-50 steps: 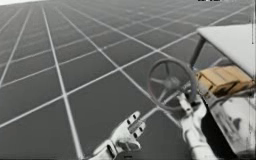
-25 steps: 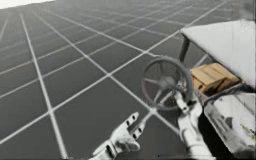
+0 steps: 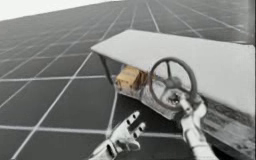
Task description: Pick up and drop off the object
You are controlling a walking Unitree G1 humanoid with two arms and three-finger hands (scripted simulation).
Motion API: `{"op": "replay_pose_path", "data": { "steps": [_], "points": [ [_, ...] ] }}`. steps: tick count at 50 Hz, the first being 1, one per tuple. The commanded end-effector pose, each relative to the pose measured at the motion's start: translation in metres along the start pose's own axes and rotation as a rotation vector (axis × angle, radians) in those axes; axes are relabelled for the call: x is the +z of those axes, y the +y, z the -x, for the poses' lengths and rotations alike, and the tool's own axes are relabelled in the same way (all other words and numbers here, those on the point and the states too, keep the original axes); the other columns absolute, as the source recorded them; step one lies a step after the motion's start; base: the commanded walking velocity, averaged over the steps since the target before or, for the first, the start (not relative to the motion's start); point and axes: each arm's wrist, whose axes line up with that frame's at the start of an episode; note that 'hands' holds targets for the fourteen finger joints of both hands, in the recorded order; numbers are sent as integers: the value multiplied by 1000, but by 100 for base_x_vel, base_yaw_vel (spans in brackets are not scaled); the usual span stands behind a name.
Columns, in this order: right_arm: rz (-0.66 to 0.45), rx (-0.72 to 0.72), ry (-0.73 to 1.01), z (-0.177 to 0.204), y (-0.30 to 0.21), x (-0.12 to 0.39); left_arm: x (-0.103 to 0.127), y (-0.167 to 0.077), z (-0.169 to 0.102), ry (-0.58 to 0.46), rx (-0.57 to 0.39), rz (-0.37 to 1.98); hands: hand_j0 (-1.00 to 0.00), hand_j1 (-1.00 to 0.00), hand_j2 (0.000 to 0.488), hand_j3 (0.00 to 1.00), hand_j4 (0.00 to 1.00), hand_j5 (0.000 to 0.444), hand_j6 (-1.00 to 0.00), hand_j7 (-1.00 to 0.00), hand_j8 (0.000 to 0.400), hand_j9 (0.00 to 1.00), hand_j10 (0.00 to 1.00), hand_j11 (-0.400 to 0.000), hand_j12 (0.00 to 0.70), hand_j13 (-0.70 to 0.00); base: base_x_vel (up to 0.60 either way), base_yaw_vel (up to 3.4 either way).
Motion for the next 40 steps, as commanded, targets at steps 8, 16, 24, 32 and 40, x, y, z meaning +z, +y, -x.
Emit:
{"op": "replay_pose_path", "data": {
  "steps": [8, 16, 24, 32, 40],
  "points": [
    [3, 41, -18, 3, 13, 3, -1, 4, 3, -12, 1, 17, 0, 0, 0, 1000, 1000, 0, 0, 0, 0, 1000, 1000, -400, 0, -700, 30, -58],
    [3, 41, -18, 3, 13, 3, -1, 4, 3, -12, 1, 17, 0, 0, 0, 1000, 1000, 0, 0, 0, 0, 1000, 1000, -400, 0, -700, 30, -42],
    [3, 41, -18, 3, 13, 3, -1, 4, 3, -12, 1, 17, 0, 0, 0, 1000, 1000, 0, 0, 0, 0, 1000, 1000, -400, 0, -700, 28, -34],
    [3, 41, -18, 3, 13, 3, -1, 4, 3, -12, 1, 17, 0, 0, 0, 1000, 1000, 0, 0, 0, 0, 1000, 1000, -400, 0, -700, 26, -29],
    [3, 41, -18, 3, 13, 3, -1, 4, 3, -12, 1, 17, 0, 0, 0, 1000, 1000, 0, 0, 0, 0, 1000, 1000, -400, 0, -700, 24, -24]
  ]
}}
